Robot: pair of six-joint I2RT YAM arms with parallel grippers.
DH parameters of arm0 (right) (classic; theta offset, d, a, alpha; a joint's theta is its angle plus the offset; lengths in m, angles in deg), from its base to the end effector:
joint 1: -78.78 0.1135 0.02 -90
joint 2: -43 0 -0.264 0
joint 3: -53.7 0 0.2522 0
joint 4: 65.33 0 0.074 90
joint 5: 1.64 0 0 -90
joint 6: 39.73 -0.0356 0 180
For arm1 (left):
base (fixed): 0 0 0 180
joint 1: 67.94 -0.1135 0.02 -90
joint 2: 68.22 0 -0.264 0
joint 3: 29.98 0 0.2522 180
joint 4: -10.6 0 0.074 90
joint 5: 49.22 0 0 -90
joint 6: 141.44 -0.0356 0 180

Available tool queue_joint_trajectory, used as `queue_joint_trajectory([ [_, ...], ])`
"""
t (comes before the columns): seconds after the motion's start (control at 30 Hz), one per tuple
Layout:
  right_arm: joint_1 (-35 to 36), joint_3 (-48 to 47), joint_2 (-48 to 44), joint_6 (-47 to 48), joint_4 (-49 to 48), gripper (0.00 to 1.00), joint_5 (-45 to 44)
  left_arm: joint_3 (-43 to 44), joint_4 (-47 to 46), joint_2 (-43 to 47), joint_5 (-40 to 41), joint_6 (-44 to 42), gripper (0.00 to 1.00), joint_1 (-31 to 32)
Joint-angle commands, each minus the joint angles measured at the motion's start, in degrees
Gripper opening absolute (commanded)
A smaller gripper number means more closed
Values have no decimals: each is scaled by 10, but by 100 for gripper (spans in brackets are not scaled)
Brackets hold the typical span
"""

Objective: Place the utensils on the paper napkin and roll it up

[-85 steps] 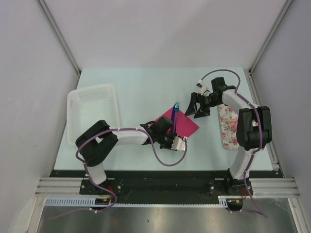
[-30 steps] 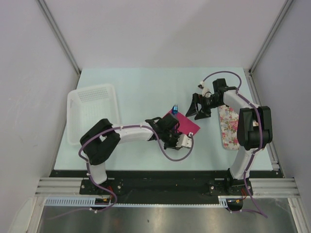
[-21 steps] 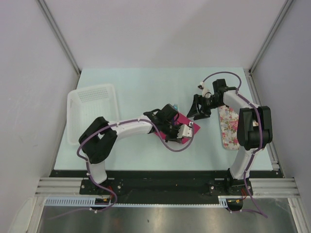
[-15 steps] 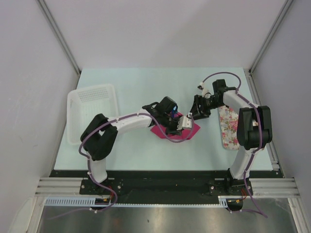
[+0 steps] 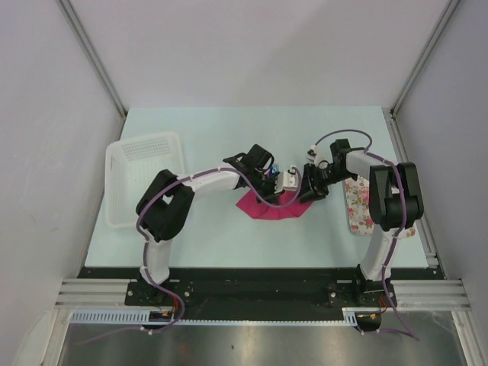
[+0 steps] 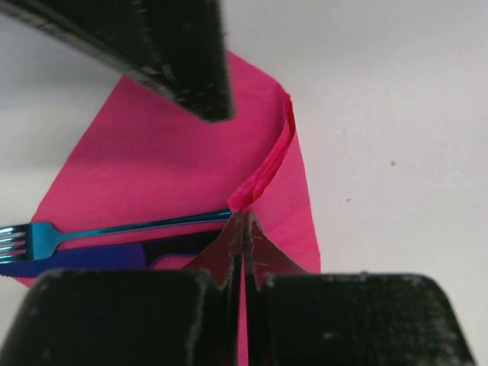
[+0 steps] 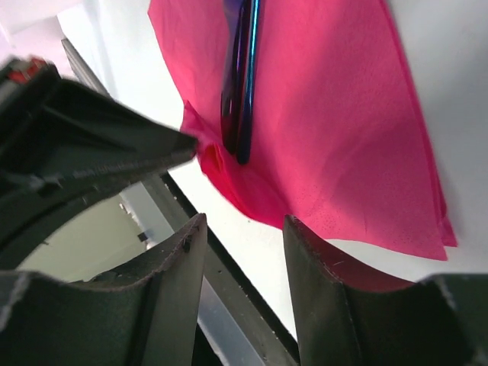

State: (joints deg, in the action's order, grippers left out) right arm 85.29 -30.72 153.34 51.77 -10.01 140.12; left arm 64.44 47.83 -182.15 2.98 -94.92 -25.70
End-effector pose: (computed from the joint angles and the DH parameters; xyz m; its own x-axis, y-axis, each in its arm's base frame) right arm 0.3478 0.0678 0.1559 -0.9767 -0.1278 -0.1726 -0.2147 0.5983 0.7720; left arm 0.2969 -0.2990 0.1852 0.0875 0.6549 -0.7506 0.9920 -0.1263 0.0055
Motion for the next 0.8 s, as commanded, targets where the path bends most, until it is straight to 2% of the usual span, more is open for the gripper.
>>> queue_joint_trajectory([
  [0.0,14,18,8,-4,-19,49,32,28,-10,-12,-24,10,0,-13],
  [0.4,53,19,27,2,-27,55,6,29,-38,-23,-23,23,0,-28],
  [0.67,57,17,46,1,-43,52,-15,15,-54,-22,-22,28,0,-30],
  [0.77,61,17,51,0,-46,45,-19,11,-66,-21,-11,34,0,-30],
])
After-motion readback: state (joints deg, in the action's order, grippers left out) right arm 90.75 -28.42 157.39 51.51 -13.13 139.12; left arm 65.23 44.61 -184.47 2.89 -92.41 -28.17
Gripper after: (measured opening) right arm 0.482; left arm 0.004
